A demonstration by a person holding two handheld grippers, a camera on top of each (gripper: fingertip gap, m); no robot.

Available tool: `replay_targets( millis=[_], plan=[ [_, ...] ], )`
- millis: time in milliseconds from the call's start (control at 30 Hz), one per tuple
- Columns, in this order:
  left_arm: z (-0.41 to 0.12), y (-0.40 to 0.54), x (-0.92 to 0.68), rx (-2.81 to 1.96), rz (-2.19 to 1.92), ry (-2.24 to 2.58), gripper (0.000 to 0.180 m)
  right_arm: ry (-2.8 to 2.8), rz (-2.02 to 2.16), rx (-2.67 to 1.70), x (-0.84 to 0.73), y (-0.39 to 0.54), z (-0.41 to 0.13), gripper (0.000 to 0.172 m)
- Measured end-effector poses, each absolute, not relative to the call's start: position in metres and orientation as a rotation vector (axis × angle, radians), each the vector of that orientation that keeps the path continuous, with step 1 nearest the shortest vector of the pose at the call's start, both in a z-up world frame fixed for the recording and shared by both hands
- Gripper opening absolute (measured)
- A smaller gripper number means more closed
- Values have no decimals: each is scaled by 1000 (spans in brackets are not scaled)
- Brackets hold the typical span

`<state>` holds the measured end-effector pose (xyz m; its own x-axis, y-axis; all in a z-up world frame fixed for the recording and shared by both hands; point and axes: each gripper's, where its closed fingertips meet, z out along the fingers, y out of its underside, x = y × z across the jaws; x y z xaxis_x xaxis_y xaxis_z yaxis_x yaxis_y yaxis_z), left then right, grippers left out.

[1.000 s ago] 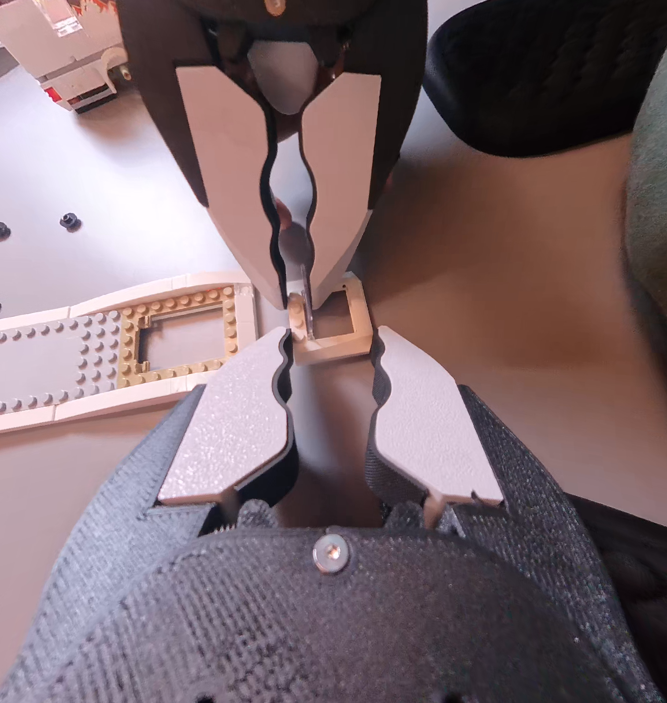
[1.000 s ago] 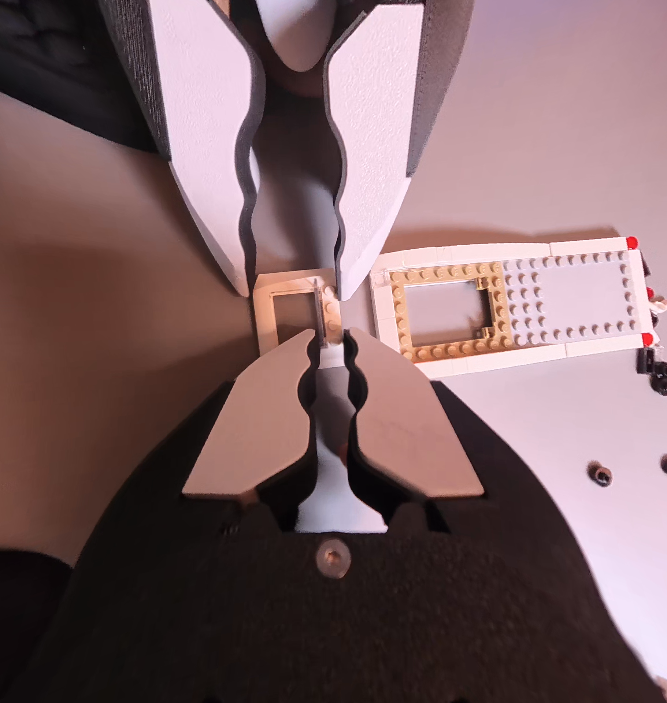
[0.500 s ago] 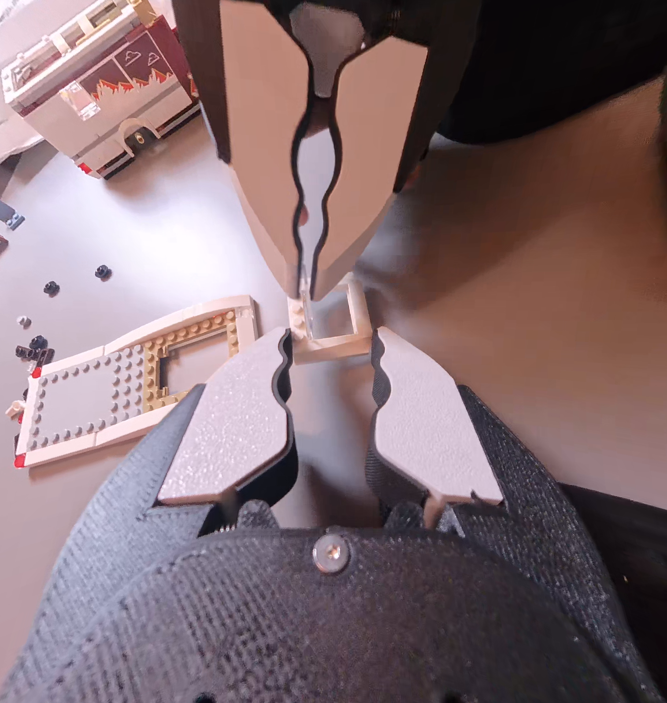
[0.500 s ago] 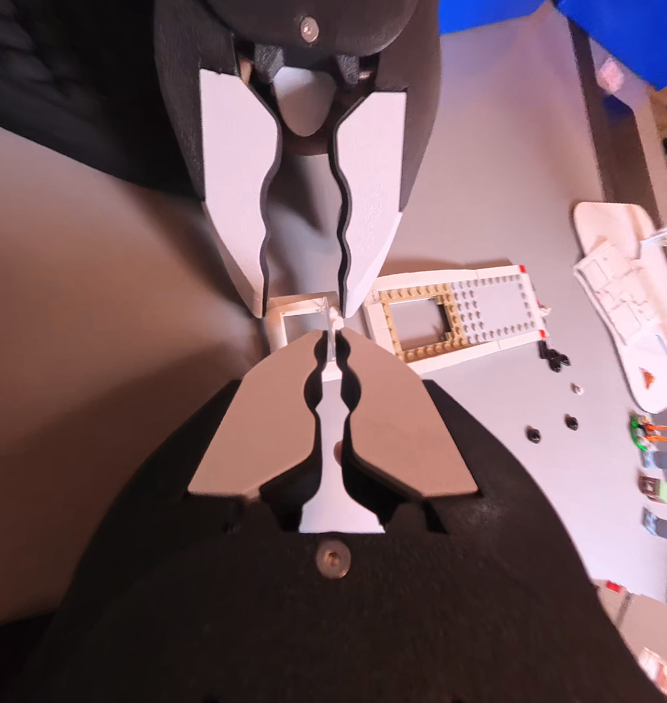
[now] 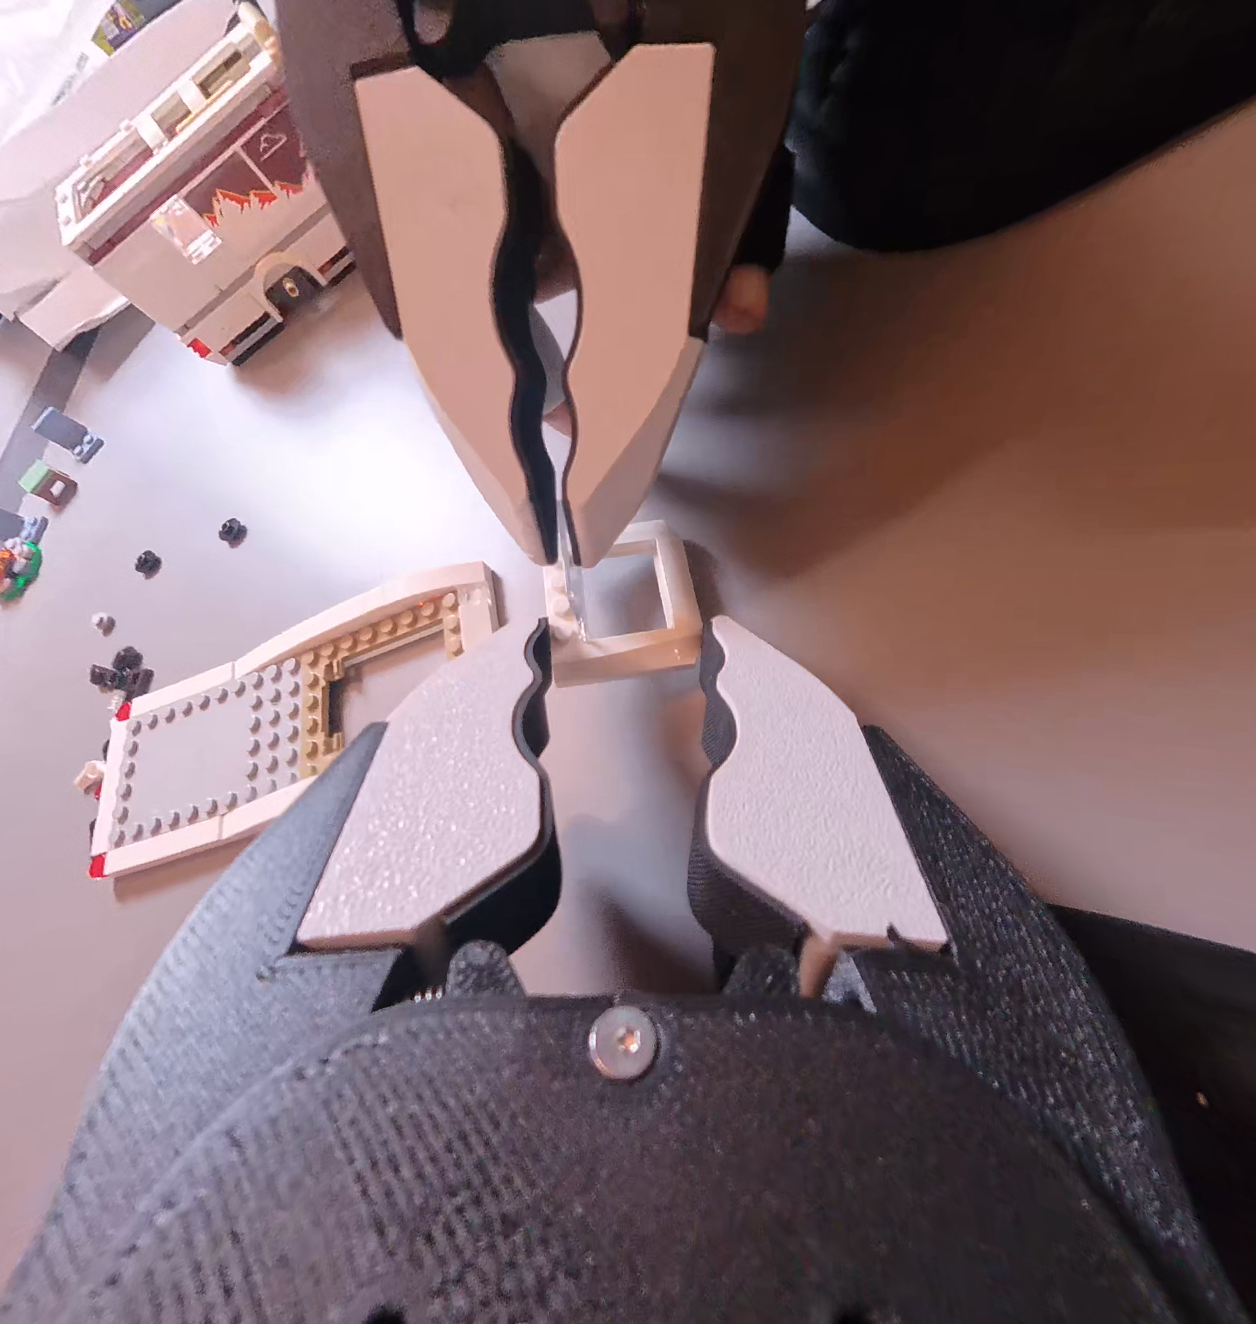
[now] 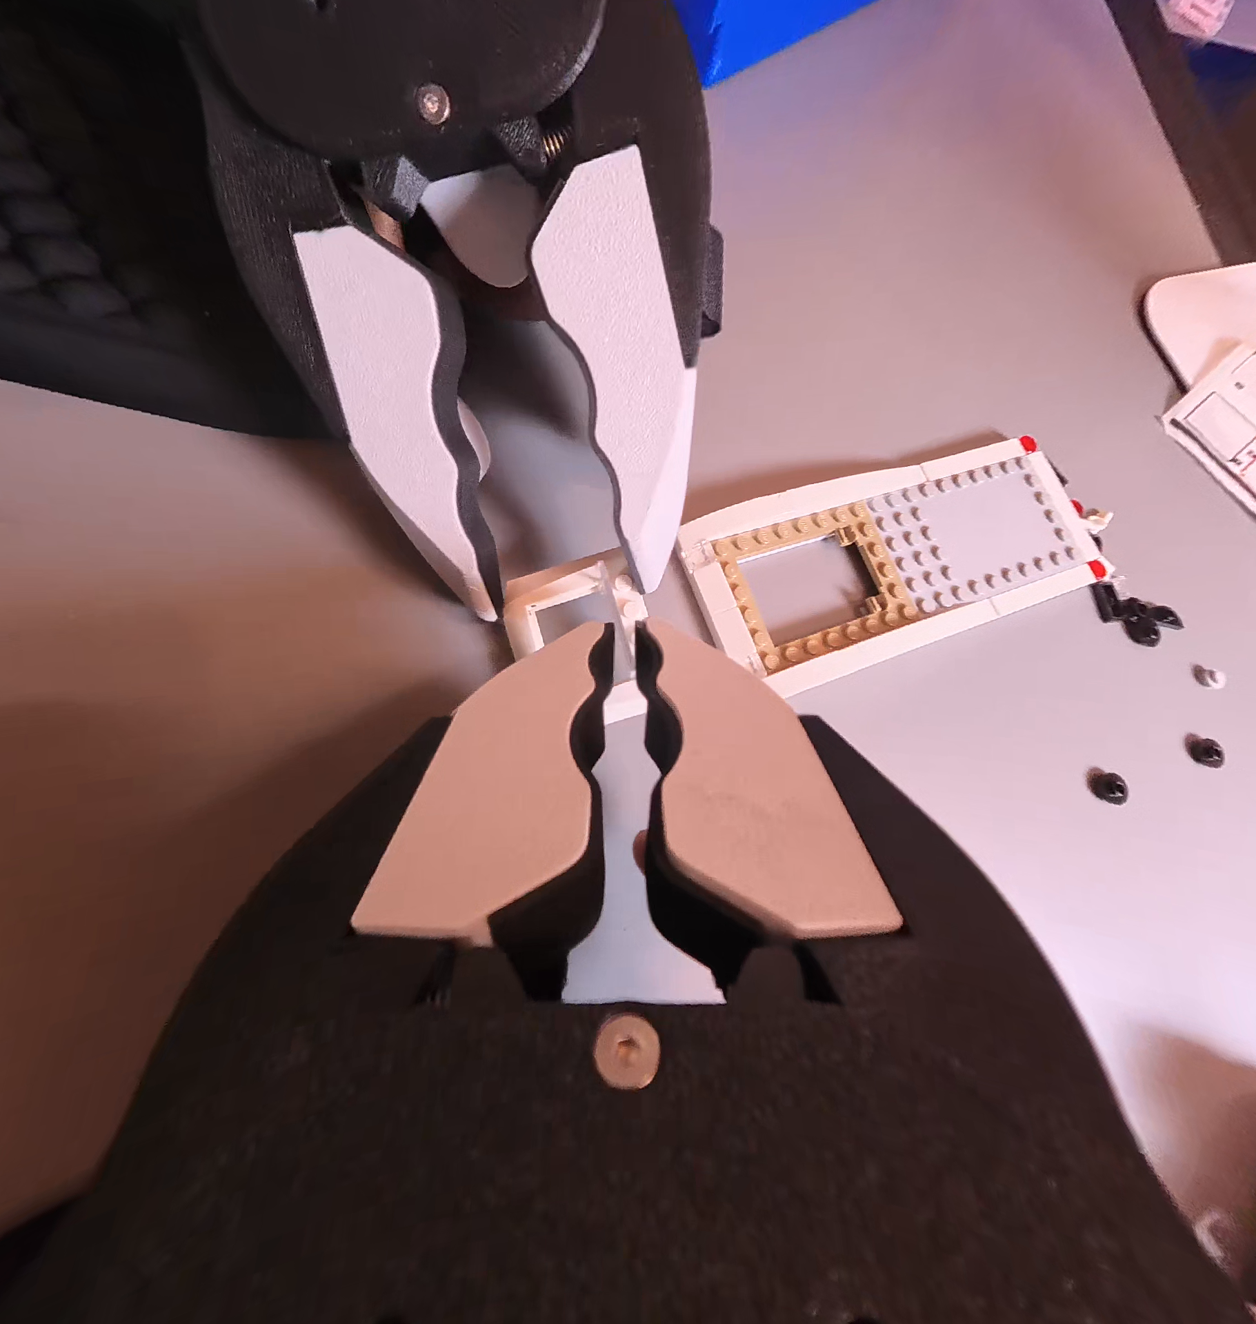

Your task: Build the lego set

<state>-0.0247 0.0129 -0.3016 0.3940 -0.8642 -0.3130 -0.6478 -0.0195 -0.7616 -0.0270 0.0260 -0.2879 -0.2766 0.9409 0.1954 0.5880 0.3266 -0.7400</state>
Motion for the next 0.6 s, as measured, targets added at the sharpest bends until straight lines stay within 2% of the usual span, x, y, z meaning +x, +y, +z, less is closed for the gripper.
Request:
replay_targets(
  millis=[33, 167, 300, 467, 600],
  plan=[
    [-301, 14, -25, -1752, -319, 1312, 40, -1963, 730, -1332, -27, 26, -287, 8],
    [-296, 18, -30, -1797, -433, 1204, 40, -1910, 798, -1324, -23, 29, -278, 40],
    [-272, 20, -34, -1783, -715, 1010, 40, -1827, 911, -1351, -16, 40, -268, 60],
    [-221, 26, -49, -1672, -1280, 583, 40, -1678, 1057, -1313, -13, 47, -245, 55],
    [-204, 26, -56, -1593, -1365, 503, 40, -1634, 1054, -1267, -12, 47, -235, 47]
  ],
)
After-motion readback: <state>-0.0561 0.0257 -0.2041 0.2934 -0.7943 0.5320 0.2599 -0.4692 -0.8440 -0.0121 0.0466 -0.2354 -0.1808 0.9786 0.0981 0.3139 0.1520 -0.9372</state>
